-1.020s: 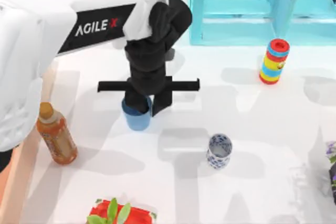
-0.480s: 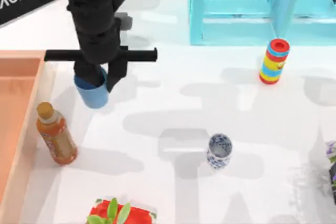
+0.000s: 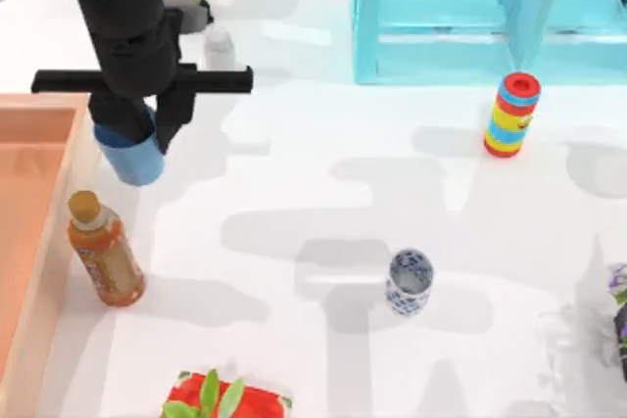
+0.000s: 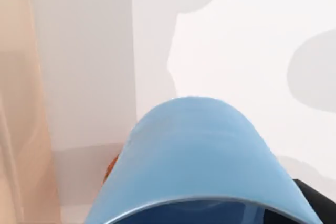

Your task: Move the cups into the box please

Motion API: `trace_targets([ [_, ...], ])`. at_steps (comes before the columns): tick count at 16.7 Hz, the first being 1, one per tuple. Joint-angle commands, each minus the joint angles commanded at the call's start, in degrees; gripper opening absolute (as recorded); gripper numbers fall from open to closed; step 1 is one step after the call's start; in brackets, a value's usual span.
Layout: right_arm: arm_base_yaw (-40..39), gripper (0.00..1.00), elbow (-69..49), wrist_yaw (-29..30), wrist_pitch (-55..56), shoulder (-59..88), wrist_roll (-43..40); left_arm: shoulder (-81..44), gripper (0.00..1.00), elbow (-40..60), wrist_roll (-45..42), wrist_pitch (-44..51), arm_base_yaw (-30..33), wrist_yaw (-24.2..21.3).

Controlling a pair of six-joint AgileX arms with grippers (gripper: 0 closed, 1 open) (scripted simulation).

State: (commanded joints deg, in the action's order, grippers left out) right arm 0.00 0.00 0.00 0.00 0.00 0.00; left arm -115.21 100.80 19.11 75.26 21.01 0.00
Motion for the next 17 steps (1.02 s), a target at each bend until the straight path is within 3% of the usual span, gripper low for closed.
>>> trace_targets([
  [3, 0.0, 1.0, 0.0, 0.0, 0.0, 0.0, 0.0, 4.7, 0.0, -3.0, -5.6, -0.1, -5.7, -0.3],
  [11, 0.0, 1.0, 0.0, 0.0, 0.0, 0.0, 0.0, 26.1, 0.0, -23.2, -28.8, 3.0, -31.5, 0.9],
  [17, 0.0, 1.0, 0.0, 0.0, 0.0, 0.0, 0.0, 37.0, 0.0, -32.2, -34.2, 3.7, -35.1, 1.4],
])
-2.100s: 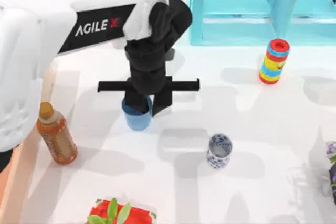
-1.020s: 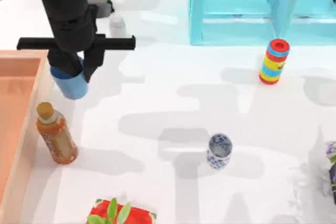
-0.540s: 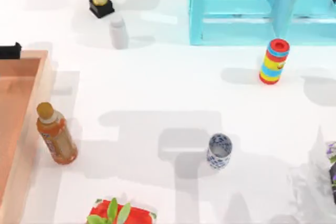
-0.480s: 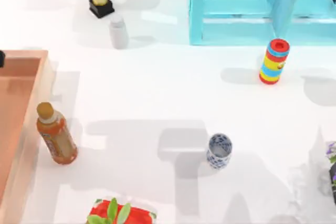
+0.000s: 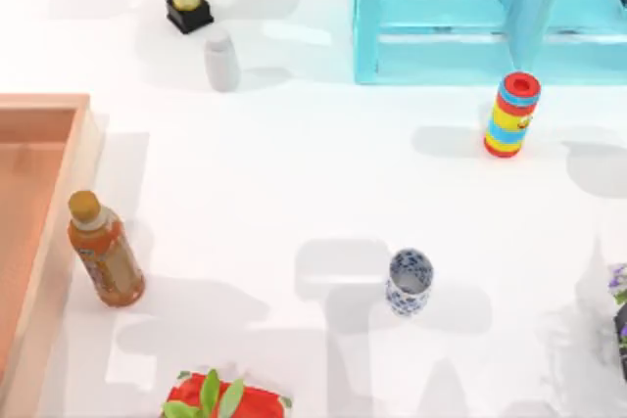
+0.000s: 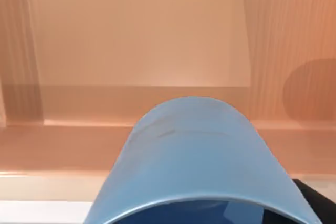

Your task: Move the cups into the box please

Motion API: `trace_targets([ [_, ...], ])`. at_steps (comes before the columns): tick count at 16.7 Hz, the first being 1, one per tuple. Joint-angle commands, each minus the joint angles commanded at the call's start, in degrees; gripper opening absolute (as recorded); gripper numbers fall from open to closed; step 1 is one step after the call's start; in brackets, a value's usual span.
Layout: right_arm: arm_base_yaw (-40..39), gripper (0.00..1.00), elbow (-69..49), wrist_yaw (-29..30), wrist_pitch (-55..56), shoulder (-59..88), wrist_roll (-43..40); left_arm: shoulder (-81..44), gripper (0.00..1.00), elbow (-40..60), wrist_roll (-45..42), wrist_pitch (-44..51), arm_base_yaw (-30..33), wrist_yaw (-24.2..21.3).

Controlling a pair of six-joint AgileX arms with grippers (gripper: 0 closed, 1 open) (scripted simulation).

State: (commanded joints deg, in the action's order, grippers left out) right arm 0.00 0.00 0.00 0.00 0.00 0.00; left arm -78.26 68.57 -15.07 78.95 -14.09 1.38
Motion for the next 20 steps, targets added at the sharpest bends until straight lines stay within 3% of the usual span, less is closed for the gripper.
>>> trace_targets([
  [6, 0.0, 1.0, 0.0, 0.0, 0.0, 0.0, 0.0, -0.4, 0.0, -0.7, -0.2, -1.0, 0.0, 0.1],
  [14, 0.0, 1.0, 0.0, 0.0, 0.0, 0.0, 0.0, -1.6, 0.0, -12.7, -2.7, -14.3, -2.6, -0.1],
  [19, 0.0, 1.0, 0.0, 0.0, 0.0, 0.0, 0.0, -1.6, 0.0, -13.3, -2.8, -15.0, -2.7, -0.1],
  [20, 0.0, 1.0, 0.0, 0.0, 0.0, 0.0, 0.0, -1.6, 0.08, -13.3, -2.8, -15.0, -2.7, -0.1],
])
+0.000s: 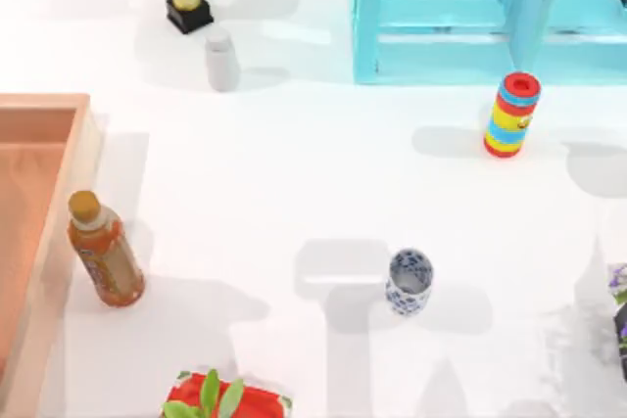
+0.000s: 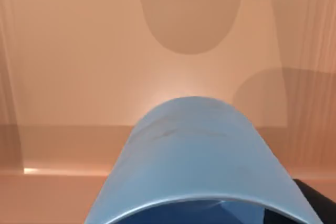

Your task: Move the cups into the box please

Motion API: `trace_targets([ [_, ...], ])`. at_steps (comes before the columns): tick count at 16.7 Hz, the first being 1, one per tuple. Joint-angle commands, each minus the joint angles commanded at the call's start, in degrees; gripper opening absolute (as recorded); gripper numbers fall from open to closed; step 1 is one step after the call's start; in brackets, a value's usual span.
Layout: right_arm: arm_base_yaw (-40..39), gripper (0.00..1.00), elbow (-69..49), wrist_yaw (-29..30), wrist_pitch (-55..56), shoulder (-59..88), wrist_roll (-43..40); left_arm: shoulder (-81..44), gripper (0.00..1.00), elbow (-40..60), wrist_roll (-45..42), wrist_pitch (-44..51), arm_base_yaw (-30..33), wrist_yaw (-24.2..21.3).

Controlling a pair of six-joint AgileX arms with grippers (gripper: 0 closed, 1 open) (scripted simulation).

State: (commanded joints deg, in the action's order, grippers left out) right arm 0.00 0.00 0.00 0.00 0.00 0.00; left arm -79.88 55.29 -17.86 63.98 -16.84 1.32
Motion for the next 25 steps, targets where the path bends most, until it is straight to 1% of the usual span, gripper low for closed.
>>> trace_targets([
  [12, 0.0, 1.0, 0.0, 0.0, 0.0, 0.0, 0.0, 0.0, 0.98, 0.0, 0.0, 0.0, 0.0, 0.0],
  [13, 0.0, 1.0, 0.0, 0.0, 0.0, 0.0, 0.0, 0.0, 1.0, 0.0, 0.0, 0.0, 0.0, 0.0],
  [22, 0.0, 1.0, 0.0, 0.0, 0.0, 0.0, 0.0, 0.0, 1.0, 0.2, 0.0, 0.2, 0.0, 0.0],
  [25, 0.0, 1.0, 0.0, 0.0, 0.0, 0.0, 0.0, -0.3, 1.0, 4.3, 0.0, 4.2, 0.1, 0.0],
])
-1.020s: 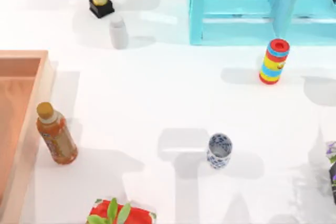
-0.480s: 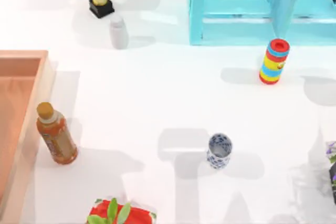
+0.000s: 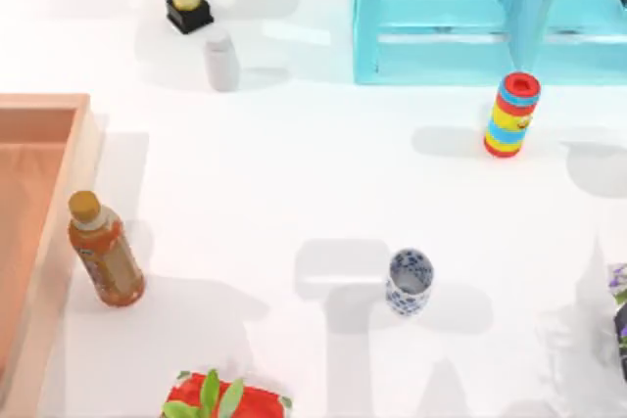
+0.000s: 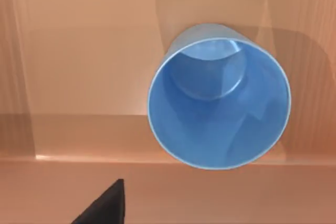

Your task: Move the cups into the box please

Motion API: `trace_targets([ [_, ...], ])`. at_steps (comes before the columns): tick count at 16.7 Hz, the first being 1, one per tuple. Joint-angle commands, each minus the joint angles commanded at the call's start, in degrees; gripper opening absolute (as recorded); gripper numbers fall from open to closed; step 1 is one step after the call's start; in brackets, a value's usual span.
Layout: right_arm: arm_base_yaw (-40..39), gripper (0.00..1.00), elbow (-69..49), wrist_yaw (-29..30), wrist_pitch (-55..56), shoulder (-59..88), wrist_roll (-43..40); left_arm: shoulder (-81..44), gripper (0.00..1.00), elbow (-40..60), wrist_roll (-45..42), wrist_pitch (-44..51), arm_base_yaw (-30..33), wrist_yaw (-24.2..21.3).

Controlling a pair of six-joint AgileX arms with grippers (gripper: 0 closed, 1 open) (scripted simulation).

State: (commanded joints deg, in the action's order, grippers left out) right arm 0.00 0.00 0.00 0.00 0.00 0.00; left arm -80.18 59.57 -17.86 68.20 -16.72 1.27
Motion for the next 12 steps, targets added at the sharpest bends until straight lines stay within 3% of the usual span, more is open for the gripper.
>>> trace_targets([
  [6, 0.0, 1.0, 0.0, 0.0, 0.0, 0.0, 0.0, 0.0, 1.0, 16.4, 0.3, 16.3, 0.3, 0.0],
  [12, 0.0, 1.0, 0.0, 0.0, 0.0, 0.0, 0.0, 0.0, 1.0, 18.5, 0.4, 18.4, 0.2, 0.1],
])
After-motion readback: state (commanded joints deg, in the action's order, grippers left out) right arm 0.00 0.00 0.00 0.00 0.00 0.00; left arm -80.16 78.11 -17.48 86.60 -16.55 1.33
